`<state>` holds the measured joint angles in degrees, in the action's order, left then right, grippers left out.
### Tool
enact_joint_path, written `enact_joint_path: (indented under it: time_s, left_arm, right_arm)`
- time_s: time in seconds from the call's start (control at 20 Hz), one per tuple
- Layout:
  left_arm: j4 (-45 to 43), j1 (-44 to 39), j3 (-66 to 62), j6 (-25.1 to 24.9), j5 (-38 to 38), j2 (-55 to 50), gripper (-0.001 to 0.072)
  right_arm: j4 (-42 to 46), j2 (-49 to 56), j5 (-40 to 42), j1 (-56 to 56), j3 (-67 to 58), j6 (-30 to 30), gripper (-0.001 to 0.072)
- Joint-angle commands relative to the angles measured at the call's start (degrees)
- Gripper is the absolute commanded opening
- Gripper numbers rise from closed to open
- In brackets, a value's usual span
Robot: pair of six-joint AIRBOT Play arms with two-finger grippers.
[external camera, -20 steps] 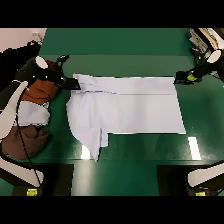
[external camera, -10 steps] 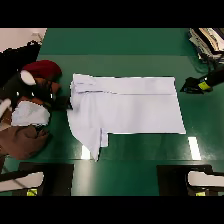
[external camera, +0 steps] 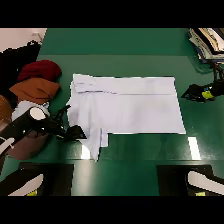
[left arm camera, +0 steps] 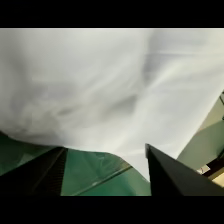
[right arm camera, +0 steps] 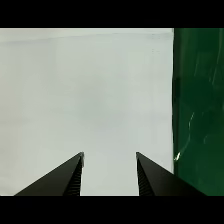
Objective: Fold the shirts.
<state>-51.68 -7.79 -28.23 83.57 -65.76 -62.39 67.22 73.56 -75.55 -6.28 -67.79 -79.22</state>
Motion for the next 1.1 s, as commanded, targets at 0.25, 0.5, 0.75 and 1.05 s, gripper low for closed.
enact_joint_path:
  time_s: [0.25, 0.5, 0.75, 1.05]
  left_arm:
    - [1.09, -1.86, 2.62, 1.73, 8.09, 0.79, 0.0502]
    - [1.03, -1.86, 1.9, 0.7, 8.74, 0.81, 0.002]
    - [-6.47, -1.86, -8.02, 2.34, 3.91, 4.09, 0.0019]
    - [-9.57, -1.86, -17.35, 3.21, 0.15, 7.21, 0.002]
  right_arm:
    - [-0.2, -1.14, -1.99, -0.2, 0.66, 0.07, 0.0385]
    - [0.07, -1.14, -3.41, -0.17, 0.66, 0.07, 0.0385]
    - [0.44, -3.65, -5.55, -4.04, 6.54, 0.07, 0.0385]
    - [1.64, -6.93, -4.55, -18.18, 24.0, 1.31, 0.0564]
